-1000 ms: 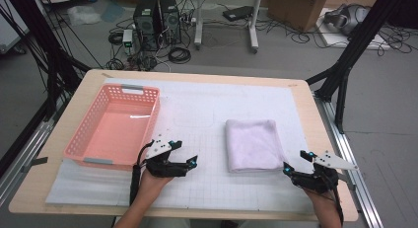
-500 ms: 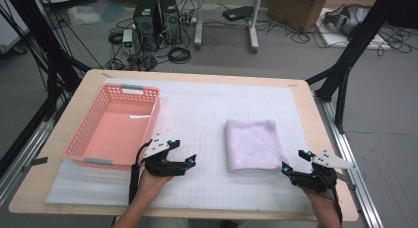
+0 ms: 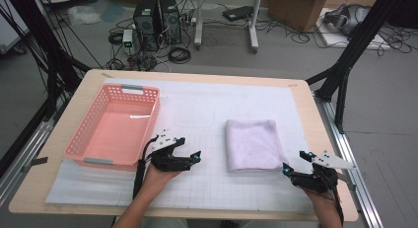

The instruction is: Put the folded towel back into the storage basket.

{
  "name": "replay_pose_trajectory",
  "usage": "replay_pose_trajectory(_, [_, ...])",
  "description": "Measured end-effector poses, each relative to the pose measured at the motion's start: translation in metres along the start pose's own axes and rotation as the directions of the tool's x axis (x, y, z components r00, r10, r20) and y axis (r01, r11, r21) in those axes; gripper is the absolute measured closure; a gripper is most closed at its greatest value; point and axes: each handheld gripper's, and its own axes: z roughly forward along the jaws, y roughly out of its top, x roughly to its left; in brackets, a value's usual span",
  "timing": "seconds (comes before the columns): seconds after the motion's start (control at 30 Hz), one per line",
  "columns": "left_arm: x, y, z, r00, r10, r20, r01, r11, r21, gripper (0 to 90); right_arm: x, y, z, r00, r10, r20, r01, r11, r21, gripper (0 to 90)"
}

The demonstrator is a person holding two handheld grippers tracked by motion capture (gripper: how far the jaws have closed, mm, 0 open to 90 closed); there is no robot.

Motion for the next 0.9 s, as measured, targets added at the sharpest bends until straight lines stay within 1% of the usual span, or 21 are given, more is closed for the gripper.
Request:
replay_pose_trajectory(0.1, [-0.001,0.003,0.004,1.0,0.003,-0.002,-0.003,0.9997,0.024,23.2,0.001,0.0,0.002,0.9999,-0.01,-0.005,0.01,1.0,0.003,20.0])
replay_pose_trajectory(0.13, [-0.001,0.003,0.004,1.0,0.003,-0.002,-0.003,0.9997,0.024,21.2,0.001,0.0,0.002,0.9999,-0.01,-0.005,0.01,1.0,0.003,20.0])
replay_pose_trajectory(0.17, [-0.002,0.004,0.007,0.9983,0.053,0.025,-0.053,0.9986,0.004,16.6,0.002,0.001,0.003,0.9998,-0.018,-0.01,0.018,1.0,0.004,20.1])
replay_pose_trajectory(0.2, [-0.002,0.004,0.007,0.9983,0.053,0.025,-0.053,0.9986,0.004,15.9,0.002,0.001,0.003,0.9998,-0.019,-0.011,0.019,1.0,0.006,20.0])
replay_pose_trajectory(0.23, [-0.004,0.004,0.009,0.9957,0.09,0.026,-0.089,0.9957,-0.026,15.9,0.002,0.001,0.003,0.9998,-0.017,-0.012,0.017,1.0,0.01,20.1])
replay_pose_trajectory(0.27, [-0.005,0.005,0.01,0.9944,0.105,0.015,-0.104,0.9936,-0.044,15.9,0.002,0.001,0.003,0.9998,-0.018,-0.013,0.018,1.0,0.008,20.0])
replay_pose_trajectory(0.3, [-0.006,0.006,0.011,0.9941,0.109,0.004,-0.109,0.9932,-0.043,15.9,0.002,0.001,0.003,0.9997,-0.02,-0.014,0.02,1.0,0.007,20.1])
replay_pose_trajectory(0.37, [-0.008,0.009,0.015,0.9964,0.083,0.018,-0.082,0.9961,-0.03,15.8,0.002,0.001,0.003,0.9997,-0.02,-0.015,0.02,1.0,0.006,20.1])
replay_pose_trajectory(0.4, [-0.009,0.01,0.017,0.9968,0.078,0.019,-0.077,0.9967,-0.026,15.8,0.002,0.001,0.003,0.9997,-0.019,-0.015,0.019,1.0,0.005,20.0])
replay_pose_trajectory(0.43, [-0.01,0.012,0.019,0.9968,0.077,0.024,-0.076,0.997,-0.009,15.8,0.002,0.001,0.003,0.9998,-0.016,-0.015,0.016,1.0,0.004,20.1])
replay_pose_trajectory(0.47, [-0.01,0.012,0.019,0.9968,0.077,0.024,-0.076,0.997,-0.009,15.7,0.002,0.002,0.003,0.9997,-0.017,-0.015,0.017,1.0,0.001,20.0])
replay_pose_trajectory(0.5, [-0.012,0.016,0.024,0.9972,0.061,0.044,-0.061,0.9982,-0.001,15.9,0.002,0.002,0.003,0.9997,-0.019,-0.016,0.019,1.0,0.002,20.1])
replay_pose_trajectory(0.53, [-0.013,0.019,0.027,0.997,0.057,0.052,-0.057,0.9984,-0.001,16.1,0.002,0.002,0.003,0.9997,-0.017,-0.015,0.017,1.0,0.001,20.1])
replay_pose_trajectory(0.57, [-0.014,0.021,0.03,0.9962,0.058,0.065,-0.059,0.9982,0.007,16.1,0.002,0.002,0.003,0.9997,-0.017,-0.015,0.017,1.0,0.002,20.0])
replay_pose_trajectory(0.6, [-0.014,0.021,0.03,0.9962,0.058,0.065,-0.059,0.9982,0.007,16.1,0.002,0.002,0.003,0.9998,-0.016,-0.015,0.016,1.0,0.002,20.0])
replay_pose_trajectory(0.63, [-0.017,0.026,0.037,0.9949,0.048,0.088,-0.049,0.9988,0.004,16.2,0.002,0.002,0.003,0.9998,-0.014,-0.015,0.014,1.0,0.003,20.1])
replay_pose_trajectory(0.67, [-0.017,0.026,0.037,0.9949,0.048,0.088,-0.049,0.9988,0.004,16.2,0.002,0.002,0.003,0.9998,-0.016,-0.015,0.016,1.0,0.003,20.1])
replay_pose_trajectory(0.7, [-0.021,0.03,0.046,0.9927,0.043,0.112,-0.045,0.9988,0.019,16.3,0.002,0.002,0.003,0.9997,-0.016,-0.016,0.016,1.0,0.003,20.1])
replay_pose_trajectory(0.8, [-0.027,0.034,0.058,0.9898,0.05,0.134,-0.056,0.9976,0.041,16.6,0.001,0.002,0.003,0.9998,-0.016,-0.015,0.016,1.0,-0.001,20.0])
replay_pose_trajectory(0.87, [-0.029,0.036,0.067,0.9874,0.04,0.153,-0.049,0.9973,0.055,16.9,0.001,0.002,0.003,0.9997,-0.015,-0.017,0.015,1.0,-0.003,20.0])
replay_pose_trajectory(0.9, [-0.03,0.036,0.071,0.9875,0.04,0.152,-0.051,0.9964,0.068,17.6,0.001,0.002,0.003,0.9997,-0.013,-0.018,0.013,1.0,-0.002,20.0])
